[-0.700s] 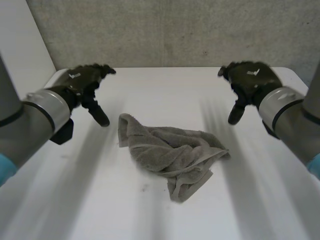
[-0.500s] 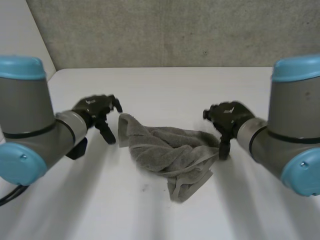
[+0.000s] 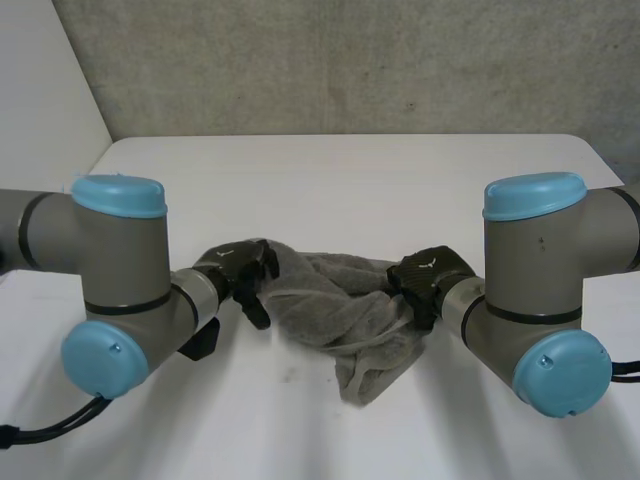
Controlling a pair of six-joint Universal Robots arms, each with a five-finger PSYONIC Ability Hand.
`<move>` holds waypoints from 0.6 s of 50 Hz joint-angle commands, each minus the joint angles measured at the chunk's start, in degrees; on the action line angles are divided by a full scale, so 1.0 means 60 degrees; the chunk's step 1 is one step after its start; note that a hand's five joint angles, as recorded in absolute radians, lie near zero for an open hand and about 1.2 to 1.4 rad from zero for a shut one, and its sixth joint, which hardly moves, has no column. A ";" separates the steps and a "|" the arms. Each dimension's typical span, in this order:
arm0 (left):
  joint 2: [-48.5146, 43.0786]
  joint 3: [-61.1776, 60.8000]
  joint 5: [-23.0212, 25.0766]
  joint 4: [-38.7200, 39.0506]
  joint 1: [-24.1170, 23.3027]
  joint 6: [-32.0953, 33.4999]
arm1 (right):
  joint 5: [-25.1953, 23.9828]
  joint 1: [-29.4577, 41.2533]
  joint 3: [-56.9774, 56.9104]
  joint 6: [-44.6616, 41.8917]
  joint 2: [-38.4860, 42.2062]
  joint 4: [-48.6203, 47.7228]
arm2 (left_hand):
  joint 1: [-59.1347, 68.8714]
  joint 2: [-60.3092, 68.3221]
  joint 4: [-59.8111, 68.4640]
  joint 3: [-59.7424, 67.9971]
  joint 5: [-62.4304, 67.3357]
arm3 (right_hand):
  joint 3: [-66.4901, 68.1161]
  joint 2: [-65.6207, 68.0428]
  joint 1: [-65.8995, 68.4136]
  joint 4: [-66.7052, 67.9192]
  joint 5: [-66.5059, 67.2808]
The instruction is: Fold the towel.
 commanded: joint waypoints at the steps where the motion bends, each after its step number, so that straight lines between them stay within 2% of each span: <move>1: -0.0528 0.0095 -0.0017 0.1193 -0.0075 -0.0113 | 0.0008 -0.0002 0.0111 -0.0062 -0.0020 -0.0228 | 0.0803 0.0781 0.0790 0.0784 0.0792 | 0.1539 0.1569 0.1465 0.1535 0.1503; 5: -0.0690 0.0168 -0.0017 0.1738 -0.0075 -0.0098 | 0.0008 -0.0002 0.0097 -0.0076 -0.0020 -0.0316 | 0.1028 0.1006 0.1015 0.1009 0.1017 | 0.3358 0.3389 0.3284 0.3354 0.3323; 7: -0.0880 0.0285 -0.0002 0.2204 -0.0075 -0.0084 | 0.0008 -0.0002 0.0068 -0.0076 -0.0020 -0.0374 | 0.3172 0.3150 0.3159 0.3153 0.3161 | 0.3606 0.3637 0.3532 0.3602 0.3571; 8: -0.0881 0.0286 -0.0002 0.2207 -0.0075 -0.0084 | 0.0008 -0.0002 0.0067 -0.0076 -0.0020 -0.0375 | 0.3186 0.3164 0.3174 0.3167 0.3175 | 0.3609 0.3639 0.3535 0.3605 0.3573; 10: -0.1085 0.0446 -0.0002 0.2557 -0.0061 -0.0069 | 0.0008 -0.0002 -0.0005 -0.0106 -0.0020 -0.0492 | 0.5977 0.5955 0.5964 0.5958 0.5966 | 0.3609 0.3639 0.3535 0.3605 0.3573; 11: -0.1086 0.0447 -0.0002 0.2558 -0.0061 -0.0069 | 0.0008 -0.0002 -0.0006 -0.0106 -0.0020 -0.0492 | 0.5990 0.5968 0.5977 0.5971 0.5979 | 0.3609 0.3639 0.3535 0.3605 0.3573; 12: -0.1158 0.0606 -0.0017 0.2660 -0.0061 -0.0054 | 0.0008 -0.0002 -0.0006 -0.0106 -0.0020 -0.0492 | 0.7322 0.7300 0.7309 0.7303 0.7311 | 0.3609 0.3639 0.3535 0.3605 0.3573; 16: -0.1203 0.1150 -0.0032 0.2719 -0.0061 0.0092 | -0.0007 -0.0031 -0.0501 -0.0659 0.0024 -0.0973 | 0.7697 0.7674 0.7684 0.7677 0.7686 | 0.3609 0.3639 0.3535 0.3605 0.3573; 20: -0.1028 0.2580 -0.0032 0.2719 -0.0046 0.1230 | 0.0022 -0.0105 -0.1295 -0.1600 0.0112 -0.1635 | 0.7697 0.7674 0.7684 0.7677 0.7686 | 0.3609 0.3639 0.3535 0.3605 0.3573; 21: -0.1027 0.2585 -0.0032 0.2719 -0.0046 0.1235 | 0.0066 -0.0134 -0.1802 -0.2020 0.0054 -0.2186 | 0.7697 0.7674 0.7684 0.7677 0.7686 | 0.3609 0.3639 0.3535 0.3605 0.3573; 22: -0.0853 0.3165 -0.0046 0.2734 -0.0032 0.1699 | 0.0153 -0.0134 -0.2315 -0.2242 -0.0048 -0.2916 | 0.7697 0.7674 0.7684 0.7677 0.7686 | 0.3609 0.3639 0.3535 0.3605 0.3573; 23: -0.0576 0.3751 -0.0061 0.2777 -0.0032 0.2037 | 0.0154 -0.0134 -0.2320 -0.2244 -0.0049 -0.2924 | 0.7697 0.7674 0.7684 0.7677 0.7686 | 0.3609 0.3639 0.3535 0.3605 0.3573; 25: -0.0283 0.4250 -0.0061 0.2923 -0.0046 0.2258 | 0.0227 -0.0134 -0.2773 -0.2245 -0.0616 -0.4876 | 0.7697 0.7674 0.7684 0.7677 0.7686 | 0.3609 0.3639 0.3535 0.3605 0.3573; 26: 0.0010 0.4618 -0.0061 0.3258 -0.0032 0.2318 | 0.0227 -0.0134 -0.2774 -0.2244 -0.0620 -0.4887 | 0.7697 0.7674 0.7684 0.7677 0.7686 | 0.3609 0.3639 0.3535 0.3605 0.3573; 28: 0.0317 0.4839 -0.0075 0.3740 -0.0032 0.2333 | 0.0198 -0.0148 -0.2309 -0.2201 -0.1611 -0.7335 | 0.7697 0.7674 0.7684 0.7677 0.7686 | 0.3609 0.3639 0.3535 0.3605 0.3573; 29: 0.0639 0.4841 -0.0163 0.4238 -0.0003 0.2333 | 0.0198 -0.0149 -0.2306 -0.2200 -0.1616 -0.7348 | 0.7697 0.7674 0.7684 0.7677 0.7686 | 0.3609 0.3639 0.3535 0.3605 0.3573; 30: 0.0643 0.4841 -0.0163 0.4243 -0.0002 0.2333 | 0.0140 -0.0163 -0.1900 -0.2244 -0.2022 -0.8450 | 0.7697 0.7674 0.7684 0.7677 0.7686 | 0.3609 0.3639 0.3535 0.3605 0.3573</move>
